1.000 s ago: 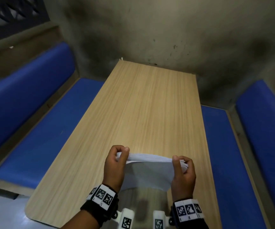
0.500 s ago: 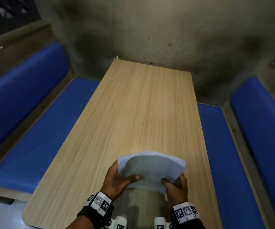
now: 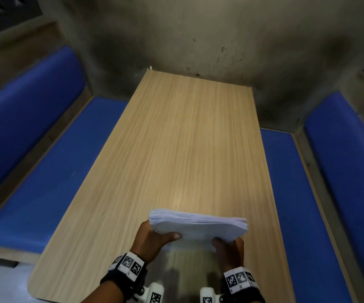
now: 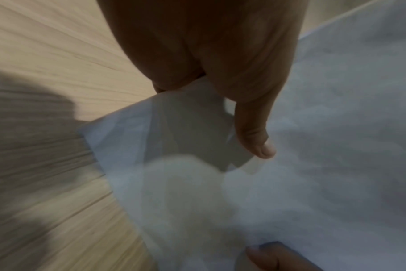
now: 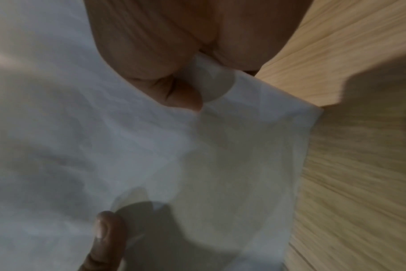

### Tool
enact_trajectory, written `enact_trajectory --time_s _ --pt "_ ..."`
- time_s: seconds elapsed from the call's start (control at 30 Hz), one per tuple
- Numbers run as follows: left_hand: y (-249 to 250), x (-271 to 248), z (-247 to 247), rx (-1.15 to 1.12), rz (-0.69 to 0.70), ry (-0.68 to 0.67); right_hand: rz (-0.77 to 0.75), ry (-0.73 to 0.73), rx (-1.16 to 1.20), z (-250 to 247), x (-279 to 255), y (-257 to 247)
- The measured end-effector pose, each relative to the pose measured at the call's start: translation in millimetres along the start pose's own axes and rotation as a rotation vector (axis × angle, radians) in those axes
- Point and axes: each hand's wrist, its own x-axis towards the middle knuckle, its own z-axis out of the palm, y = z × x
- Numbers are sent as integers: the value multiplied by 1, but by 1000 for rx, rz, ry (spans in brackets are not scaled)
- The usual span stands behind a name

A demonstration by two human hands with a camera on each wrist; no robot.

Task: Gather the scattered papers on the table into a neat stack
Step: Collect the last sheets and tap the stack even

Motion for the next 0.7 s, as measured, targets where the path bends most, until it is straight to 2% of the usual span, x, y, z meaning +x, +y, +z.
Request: enact_trajectory --time_s 0.17,0.33,0.4,0.53,0.7 --pt "2 2 -1 42 -25 -15 -16 -27 -12 0 3 -2" --pt "13 20 -3 63 -131 63 -47 -86 16 -3 8 -20" --pt "12 33 0 84 -183 88 -12 -145 -16 0 12 -19" --pt "-7 55 9 104 -322 126 124 -167 -122 15 29 2" --pt "-27 69 8 280 -333 83 205 -145 -253 36 60 28"
